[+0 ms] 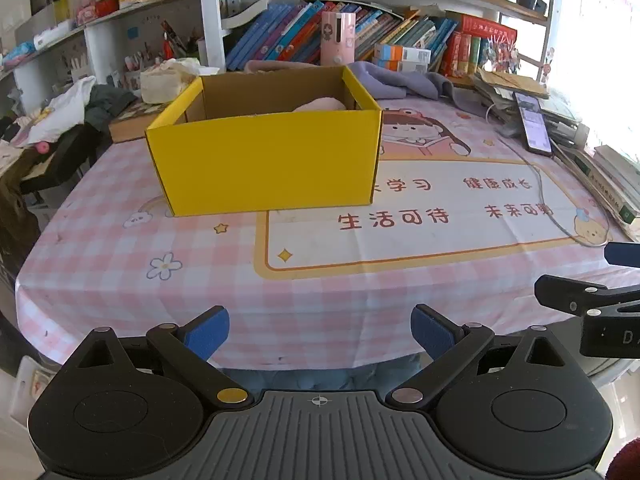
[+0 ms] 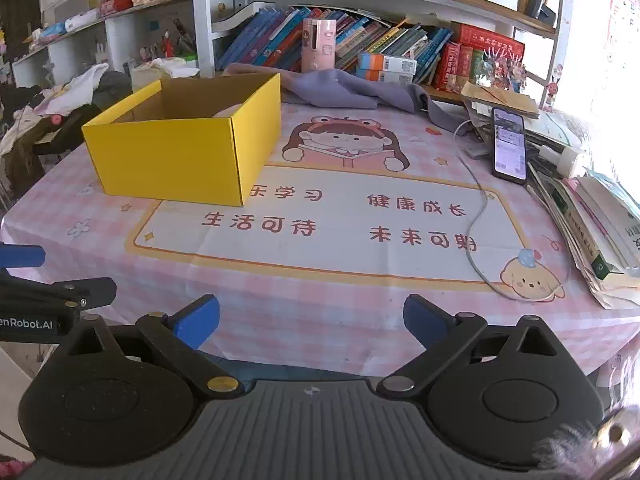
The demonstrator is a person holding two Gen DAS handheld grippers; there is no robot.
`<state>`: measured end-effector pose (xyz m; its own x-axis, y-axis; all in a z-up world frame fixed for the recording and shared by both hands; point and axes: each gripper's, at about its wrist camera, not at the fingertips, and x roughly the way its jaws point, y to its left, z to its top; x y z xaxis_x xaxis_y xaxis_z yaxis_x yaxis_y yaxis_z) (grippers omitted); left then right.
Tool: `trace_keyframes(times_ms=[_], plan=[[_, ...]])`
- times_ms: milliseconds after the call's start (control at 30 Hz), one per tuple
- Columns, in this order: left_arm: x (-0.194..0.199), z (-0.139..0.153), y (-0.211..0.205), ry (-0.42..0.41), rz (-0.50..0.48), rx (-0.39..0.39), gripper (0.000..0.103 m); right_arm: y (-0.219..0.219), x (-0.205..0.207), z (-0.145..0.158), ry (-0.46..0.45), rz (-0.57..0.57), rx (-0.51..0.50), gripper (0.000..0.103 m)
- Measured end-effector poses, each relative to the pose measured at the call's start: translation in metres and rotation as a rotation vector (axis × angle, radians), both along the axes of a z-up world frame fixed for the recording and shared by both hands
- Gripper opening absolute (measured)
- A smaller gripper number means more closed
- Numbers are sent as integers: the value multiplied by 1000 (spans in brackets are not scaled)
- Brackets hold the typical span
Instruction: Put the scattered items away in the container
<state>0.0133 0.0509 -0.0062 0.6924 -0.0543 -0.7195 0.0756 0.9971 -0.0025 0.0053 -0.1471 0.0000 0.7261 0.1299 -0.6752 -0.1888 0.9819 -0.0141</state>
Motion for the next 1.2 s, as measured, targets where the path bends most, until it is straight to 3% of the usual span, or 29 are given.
trace_keyframes(times_ms=[1200], plan=[[-7, 2, 6, -5, 1, -40, 99, 9, -6, 5, -15, 18, -12, 100]])
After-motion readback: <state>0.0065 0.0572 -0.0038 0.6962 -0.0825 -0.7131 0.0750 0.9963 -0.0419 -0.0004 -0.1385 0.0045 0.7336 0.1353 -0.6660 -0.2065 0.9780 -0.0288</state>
